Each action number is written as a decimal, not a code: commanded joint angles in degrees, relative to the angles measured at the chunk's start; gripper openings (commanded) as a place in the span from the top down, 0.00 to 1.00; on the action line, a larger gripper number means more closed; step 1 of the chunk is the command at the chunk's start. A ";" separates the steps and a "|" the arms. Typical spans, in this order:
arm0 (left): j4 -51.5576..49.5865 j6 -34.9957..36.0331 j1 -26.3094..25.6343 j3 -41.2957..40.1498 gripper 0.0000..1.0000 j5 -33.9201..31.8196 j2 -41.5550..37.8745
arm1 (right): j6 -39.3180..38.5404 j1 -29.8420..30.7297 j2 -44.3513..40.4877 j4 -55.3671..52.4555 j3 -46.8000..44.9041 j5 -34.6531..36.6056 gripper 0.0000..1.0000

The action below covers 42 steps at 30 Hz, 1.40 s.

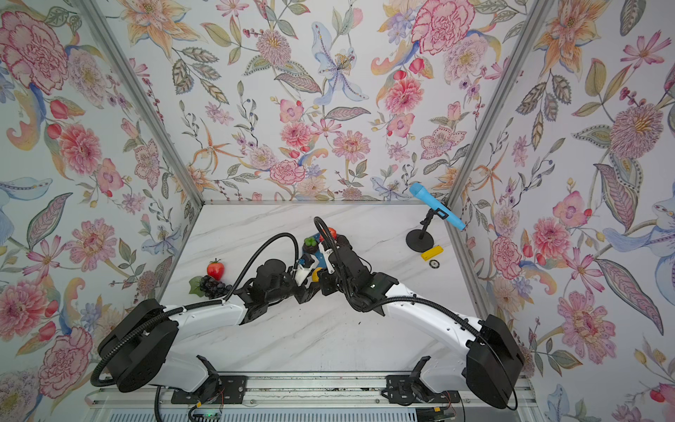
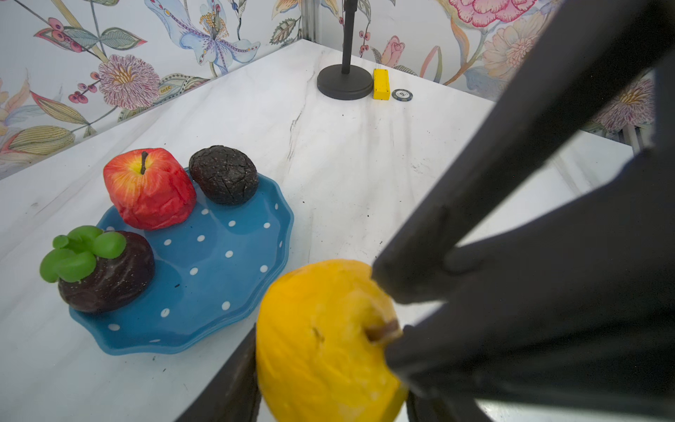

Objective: Arrange fruit in a fruit bowl
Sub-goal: Place the fruit in the fruit bowl.

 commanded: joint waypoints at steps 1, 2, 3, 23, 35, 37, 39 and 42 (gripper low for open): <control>-0.90 1.16 -0.92 1.31 0.41 0.85 0.88 | -0.37 0.47 0.55 0.04 1.34 0.43 0.84; -0.84 1.07 -0.93 1.29 0.41 0.86 0.96 | -0.34 0.49 0.60 0.10 1.34 0.60 0.85; -0.83 1.07 -0.94 1.39 0.41 0.90 1.05 | -0.42 0.54 0.57 0.08 1.25 0.77 0.86; -0.84 0.81 -1.11 1.46 0.41 0.59 0.88 | -0.51 0.65 1.01 -0.51 0.99 1.78 0.97; -0.07 0.15 -1.22 0.89 0.31 0.54 0.62 | -0.12 0.66 0.54 -0.45 0.34 2.85 1.00; 0.56 -0.13 -1.20 0.31 0.24 0.24 0.33 | -0.05 0.58 0.33 -0.35 0.29 3.38 1.00; 1.77 -0.49 -1.11 -0.63 0.18 -0.04 -0.29 | -0.02 0.38 0.30 -0.34 0.18 3.82 1.00; 3.22 -0.68 -1.13 -2.07 0.13 -0.50 -1.35 | -0.21 -0.67 0.40 -0.37 0.09 4.13 1.00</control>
